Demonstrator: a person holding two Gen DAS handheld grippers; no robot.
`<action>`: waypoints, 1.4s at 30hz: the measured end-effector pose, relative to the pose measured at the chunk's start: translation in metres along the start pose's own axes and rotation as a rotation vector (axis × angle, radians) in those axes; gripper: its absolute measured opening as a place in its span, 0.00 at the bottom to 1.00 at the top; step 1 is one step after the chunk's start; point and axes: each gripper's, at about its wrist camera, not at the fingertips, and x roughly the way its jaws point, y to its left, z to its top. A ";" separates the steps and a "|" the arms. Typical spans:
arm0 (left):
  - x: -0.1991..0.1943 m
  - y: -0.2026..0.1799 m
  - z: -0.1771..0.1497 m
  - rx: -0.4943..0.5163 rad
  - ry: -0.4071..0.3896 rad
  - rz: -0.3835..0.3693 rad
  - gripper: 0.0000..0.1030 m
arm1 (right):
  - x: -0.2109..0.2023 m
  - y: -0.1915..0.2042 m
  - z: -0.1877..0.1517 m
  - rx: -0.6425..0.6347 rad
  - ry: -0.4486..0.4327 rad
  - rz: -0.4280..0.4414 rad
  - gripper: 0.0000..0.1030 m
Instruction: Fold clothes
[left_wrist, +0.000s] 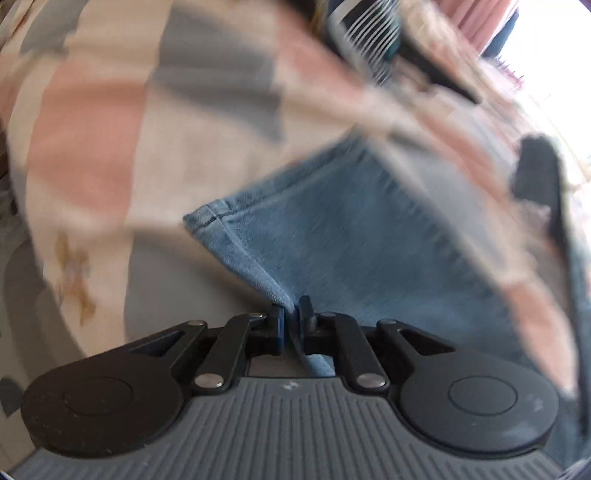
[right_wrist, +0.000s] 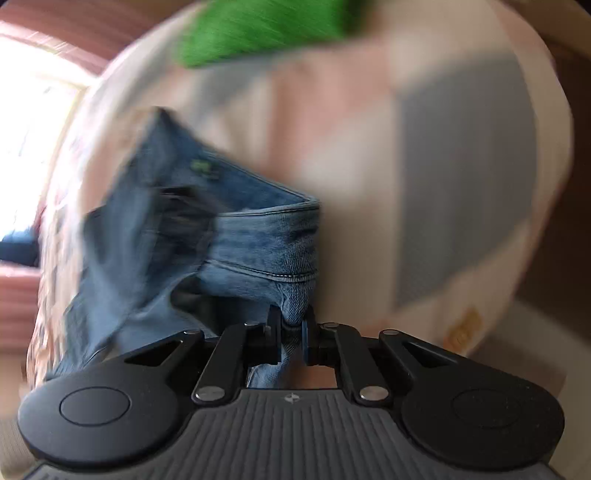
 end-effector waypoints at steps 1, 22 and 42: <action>-0.002 0.002 0.001 -0.007 -0.007 0.004 0.10 | 0.002 0.001 0.000 -0.005 -0.001 -0.007 0.09; 0.011 -0.197 0.117 0.196 0.159 -0.200 0.35 | 0.076 0.303 -0.096 -0.969 0.063 0.000 0.53; 0.223 -0.472 0.298 -0.048 0.574 -0.375 0.63 | 0.284 0.512 -0.304 -1.871 -0.003 -0.159 0.48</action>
